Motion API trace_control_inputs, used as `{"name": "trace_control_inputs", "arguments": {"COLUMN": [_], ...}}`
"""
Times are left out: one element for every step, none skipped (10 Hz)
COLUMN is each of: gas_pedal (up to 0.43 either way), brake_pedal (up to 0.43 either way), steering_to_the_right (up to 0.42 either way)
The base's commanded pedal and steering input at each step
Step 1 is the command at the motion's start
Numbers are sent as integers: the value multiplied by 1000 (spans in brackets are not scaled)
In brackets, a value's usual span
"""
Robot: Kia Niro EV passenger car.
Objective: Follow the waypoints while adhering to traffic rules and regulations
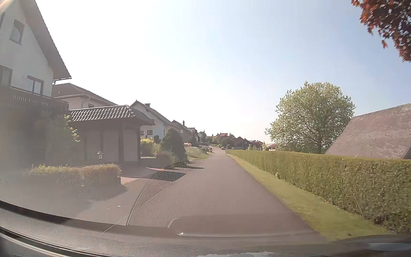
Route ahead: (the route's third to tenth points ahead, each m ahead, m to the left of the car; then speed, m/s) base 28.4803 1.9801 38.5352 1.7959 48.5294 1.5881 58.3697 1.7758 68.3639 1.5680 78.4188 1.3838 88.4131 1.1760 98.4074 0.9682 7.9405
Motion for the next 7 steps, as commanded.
{"name": "trace_control_inputs", "arguments": {"gas_pedal": [240, 240, 240, 240, 240, 240, 240], "brake_pedal": [0, 0, 0, 0, 0, 0, 0], "steering_to_the_right": [3, 1, 0, 0, 0, 0, 0]}}
